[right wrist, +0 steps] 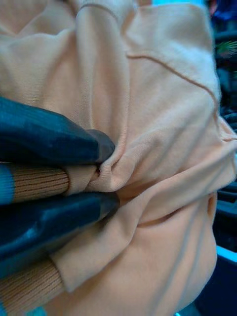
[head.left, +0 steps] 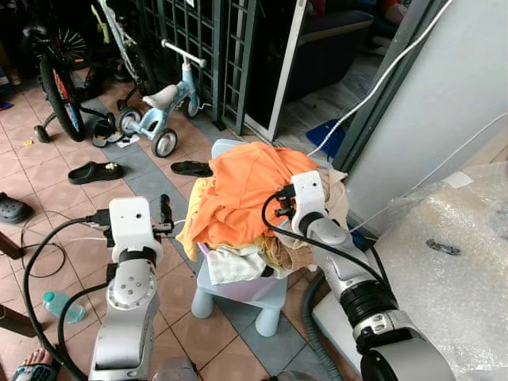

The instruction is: Clothes washing

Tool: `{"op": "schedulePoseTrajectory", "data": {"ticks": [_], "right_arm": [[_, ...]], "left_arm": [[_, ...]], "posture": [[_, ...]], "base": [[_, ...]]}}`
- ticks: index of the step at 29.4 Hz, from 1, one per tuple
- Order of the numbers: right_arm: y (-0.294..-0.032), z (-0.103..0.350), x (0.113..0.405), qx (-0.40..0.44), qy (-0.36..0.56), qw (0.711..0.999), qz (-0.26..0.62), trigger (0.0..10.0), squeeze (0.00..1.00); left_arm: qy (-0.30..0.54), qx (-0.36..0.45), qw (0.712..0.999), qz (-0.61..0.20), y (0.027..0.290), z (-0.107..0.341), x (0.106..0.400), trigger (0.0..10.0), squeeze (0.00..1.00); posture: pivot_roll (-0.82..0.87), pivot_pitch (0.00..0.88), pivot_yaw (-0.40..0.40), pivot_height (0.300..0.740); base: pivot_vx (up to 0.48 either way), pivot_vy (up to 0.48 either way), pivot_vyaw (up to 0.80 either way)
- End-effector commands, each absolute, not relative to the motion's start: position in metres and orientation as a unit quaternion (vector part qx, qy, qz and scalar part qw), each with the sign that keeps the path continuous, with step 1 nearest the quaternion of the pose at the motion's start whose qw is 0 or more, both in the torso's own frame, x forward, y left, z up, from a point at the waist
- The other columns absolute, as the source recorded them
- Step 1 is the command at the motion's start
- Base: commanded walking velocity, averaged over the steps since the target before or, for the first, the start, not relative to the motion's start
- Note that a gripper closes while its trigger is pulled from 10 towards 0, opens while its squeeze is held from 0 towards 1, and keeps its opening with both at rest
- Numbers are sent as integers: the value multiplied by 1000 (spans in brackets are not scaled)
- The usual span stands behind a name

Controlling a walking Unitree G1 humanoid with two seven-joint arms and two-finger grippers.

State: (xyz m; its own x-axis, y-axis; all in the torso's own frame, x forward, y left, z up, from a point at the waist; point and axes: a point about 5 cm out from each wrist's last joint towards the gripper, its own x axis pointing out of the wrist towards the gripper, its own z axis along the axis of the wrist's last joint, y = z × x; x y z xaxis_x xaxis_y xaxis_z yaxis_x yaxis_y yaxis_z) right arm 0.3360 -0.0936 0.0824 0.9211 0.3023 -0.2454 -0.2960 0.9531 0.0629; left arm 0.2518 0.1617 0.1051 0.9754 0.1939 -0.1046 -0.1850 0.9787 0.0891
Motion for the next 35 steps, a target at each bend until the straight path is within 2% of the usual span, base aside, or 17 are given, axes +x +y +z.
{"op": "schedulePoseTrajectory", "data": {"ticks": [1,8,18,22,28,29,30,31,35], "right_arm": [[-97,99,340,43,82,984,153,0,0],[-107,130,337,97,-1,984,151,0,0],[-125,175,326,126,-90,976,154,0,0],[-133,190,322,133,-113,973,150,0,0],[-136,186,317,132,-103,975,143,0,0],[-135,183,317,128,-92,977,144,275,0],[-134,182,317,128,-87,977,145,5608,0],[-132,182,317,128,-84,977,146,10000,0],[-131,184,316,128,-86,977,147,10000,0]], "left_arm": [[50,38,994,87,158,107,255,10000,0],[42,36,995,82,156,108,262,10000,0],[33,27,996,73,151,109,270,10000,0],[30,25,997,72,150,109,269,10000,0],[33,29,997,67,147,108,271,10000,0],[33,28,997,64,146,108,272,10000,0],[33,28,997,63,146,108,272,10000,0],[33,28,997,62,146,109,272,10000,0],[33,29,997,63,147,108,272,10000,0]], "posture": [[50,0,-72,740],[30,0,-61,740],[1,0,-47,740],[-6,0,-43,740],[-11,0,-37,740],[-11,0,-36,740],[-11,0,-34,740],[-11,0,-34,740],[-9,0,-34,740]], "base": [[0,0,0],[0,0,0],[0,0,0],[0,0,0],[0,0,0],[0,0,0],[0,0,0],[0,0,-675],[0,0,-778]]}}
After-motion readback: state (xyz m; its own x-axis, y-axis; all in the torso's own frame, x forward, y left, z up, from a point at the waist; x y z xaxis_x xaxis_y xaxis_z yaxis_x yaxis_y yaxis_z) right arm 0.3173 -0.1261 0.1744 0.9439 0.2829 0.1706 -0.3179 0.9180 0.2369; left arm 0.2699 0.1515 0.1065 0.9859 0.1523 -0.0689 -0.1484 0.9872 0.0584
